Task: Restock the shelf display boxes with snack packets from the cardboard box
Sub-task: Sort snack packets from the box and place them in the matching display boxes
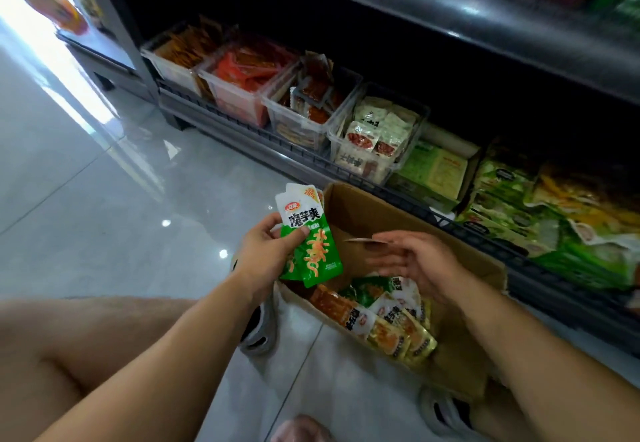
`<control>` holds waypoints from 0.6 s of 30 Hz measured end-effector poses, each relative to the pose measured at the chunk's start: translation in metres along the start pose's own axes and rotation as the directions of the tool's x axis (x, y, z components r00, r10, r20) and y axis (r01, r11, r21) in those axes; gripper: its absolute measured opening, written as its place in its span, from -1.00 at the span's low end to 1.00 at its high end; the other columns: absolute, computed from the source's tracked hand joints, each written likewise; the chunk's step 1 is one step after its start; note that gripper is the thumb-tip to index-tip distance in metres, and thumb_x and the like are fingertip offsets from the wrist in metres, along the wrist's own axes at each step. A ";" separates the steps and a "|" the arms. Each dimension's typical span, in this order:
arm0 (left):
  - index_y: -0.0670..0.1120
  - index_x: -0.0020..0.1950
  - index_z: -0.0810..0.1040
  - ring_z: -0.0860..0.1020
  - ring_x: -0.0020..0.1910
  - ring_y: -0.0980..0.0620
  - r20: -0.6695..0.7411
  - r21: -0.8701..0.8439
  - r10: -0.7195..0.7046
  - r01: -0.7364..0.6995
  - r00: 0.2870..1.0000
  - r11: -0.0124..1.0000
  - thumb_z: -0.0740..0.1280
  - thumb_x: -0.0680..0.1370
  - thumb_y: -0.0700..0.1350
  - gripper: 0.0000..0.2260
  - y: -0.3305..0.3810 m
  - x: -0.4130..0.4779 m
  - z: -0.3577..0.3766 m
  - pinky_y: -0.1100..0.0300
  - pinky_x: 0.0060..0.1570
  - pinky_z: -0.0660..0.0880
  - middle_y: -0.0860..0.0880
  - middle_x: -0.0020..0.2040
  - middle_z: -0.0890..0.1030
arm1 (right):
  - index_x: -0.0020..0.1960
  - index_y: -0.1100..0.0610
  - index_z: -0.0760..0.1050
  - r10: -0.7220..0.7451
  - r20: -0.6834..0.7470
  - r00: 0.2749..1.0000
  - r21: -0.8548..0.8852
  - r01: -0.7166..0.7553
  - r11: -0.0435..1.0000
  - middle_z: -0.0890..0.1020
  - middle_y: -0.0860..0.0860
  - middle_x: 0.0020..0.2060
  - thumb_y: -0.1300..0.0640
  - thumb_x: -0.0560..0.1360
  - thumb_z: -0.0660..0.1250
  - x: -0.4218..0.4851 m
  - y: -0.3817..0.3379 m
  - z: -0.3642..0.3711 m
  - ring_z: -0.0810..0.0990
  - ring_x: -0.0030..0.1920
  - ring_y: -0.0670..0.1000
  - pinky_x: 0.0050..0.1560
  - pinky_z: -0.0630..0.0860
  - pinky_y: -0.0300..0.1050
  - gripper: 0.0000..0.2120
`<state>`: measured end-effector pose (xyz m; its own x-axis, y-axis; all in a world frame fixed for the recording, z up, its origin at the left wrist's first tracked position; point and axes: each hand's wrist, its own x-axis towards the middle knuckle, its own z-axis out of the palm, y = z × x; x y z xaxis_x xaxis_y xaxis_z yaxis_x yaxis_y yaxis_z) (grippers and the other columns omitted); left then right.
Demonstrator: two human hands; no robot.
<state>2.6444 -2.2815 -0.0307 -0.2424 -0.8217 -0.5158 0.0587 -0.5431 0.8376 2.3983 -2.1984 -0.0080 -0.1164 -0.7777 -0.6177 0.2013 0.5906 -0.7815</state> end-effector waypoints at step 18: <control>-0.20 0.19 0.56 0.74 -0.10 -0.13 0.315 -0.019 -0.043 0.051 0.948 0.998 0.45 0.53 -0.28 -0.76 0.004 -0.033 0.031 -0.01 -0.05 0.69 -0.24 0.02 0.73 | -0.10 0.14 0.56 -0.175 -0.304 0.937 -0.221 0.109 0.969 0.45 0.01 -0.49 0.03 0.60 0.35 -0.032 -0.023 0.038 0.38 -0.49 -0.01 -0.47 0.35 -0.19 -0.80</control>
<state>2.6222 -2.2512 -0.0049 -0.5371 -0.7017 -0.4682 0.0649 -0.5878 0.8064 2.4344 -2.1950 0.0333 -0.4396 -0.7663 -0.4685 -0.0324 0.5348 -0.8443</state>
